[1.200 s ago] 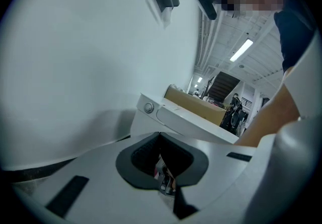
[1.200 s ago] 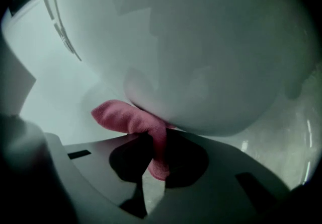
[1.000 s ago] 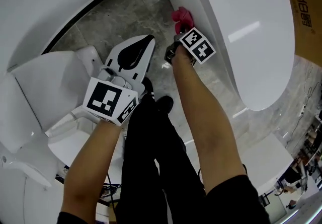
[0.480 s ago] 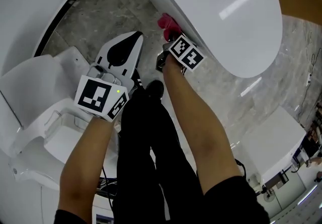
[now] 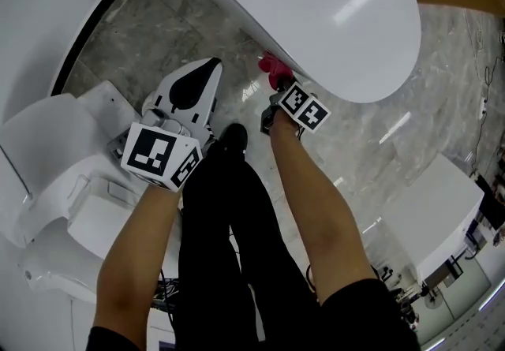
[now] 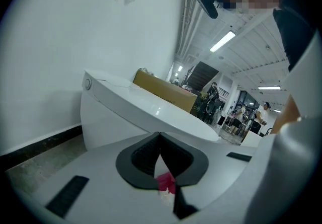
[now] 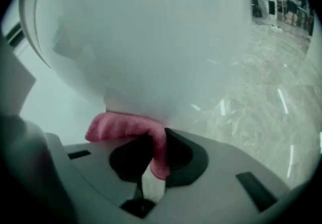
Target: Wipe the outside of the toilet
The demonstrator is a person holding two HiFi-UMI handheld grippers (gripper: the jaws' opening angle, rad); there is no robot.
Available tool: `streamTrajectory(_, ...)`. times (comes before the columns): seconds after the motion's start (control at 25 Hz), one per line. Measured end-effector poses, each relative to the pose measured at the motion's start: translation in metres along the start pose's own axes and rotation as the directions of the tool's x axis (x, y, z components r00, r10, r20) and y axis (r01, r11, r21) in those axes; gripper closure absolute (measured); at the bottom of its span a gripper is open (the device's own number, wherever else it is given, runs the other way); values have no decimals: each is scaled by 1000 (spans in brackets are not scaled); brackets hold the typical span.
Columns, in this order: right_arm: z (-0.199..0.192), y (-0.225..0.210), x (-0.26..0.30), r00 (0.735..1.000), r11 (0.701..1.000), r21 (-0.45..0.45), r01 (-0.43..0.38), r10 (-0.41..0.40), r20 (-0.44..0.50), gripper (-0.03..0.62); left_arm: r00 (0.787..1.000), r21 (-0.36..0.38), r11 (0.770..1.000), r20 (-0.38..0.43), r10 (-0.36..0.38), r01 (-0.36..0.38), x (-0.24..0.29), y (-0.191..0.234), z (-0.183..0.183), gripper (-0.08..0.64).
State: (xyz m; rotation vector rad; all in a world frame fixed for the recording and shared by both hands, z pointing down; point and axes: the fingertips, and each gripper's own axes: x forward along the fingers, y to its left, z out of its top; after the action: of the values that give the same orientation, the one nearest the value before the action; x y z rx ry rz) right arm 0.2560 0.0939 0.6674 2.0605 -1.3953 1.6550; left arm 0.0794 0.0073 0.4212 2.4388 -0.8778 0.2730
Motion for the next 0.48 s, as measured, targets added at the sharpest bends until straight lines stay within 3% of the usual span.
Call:
streamTrajectory(0.12, 7, -46, -14, 995, 995, 34, 96, -97, 18, 525, 1000, -4, 1000, 1, 8, -8, -1, 4, 1, 545)
streamTrajectory(0.24, 12, -81, -38, 988, 988, -20, 155, -154, 15, 525, 1000, -15, 1000, 4, 23, -23, -8, 7, 2, 545)
streamTrajectory(0.36, 10, -83, -65, 994, 989, -121, 91, -97, -51, 525, 999, -29, 999, 17, 36, -36, -18, 4, 11, 545)
streamTrajectory(0.48, -2, -45, -90, 990, 970, -237, -52, 20, -139, 525, 998, -47, 998, 34, 50, -48, -28, 8, 21, 545)
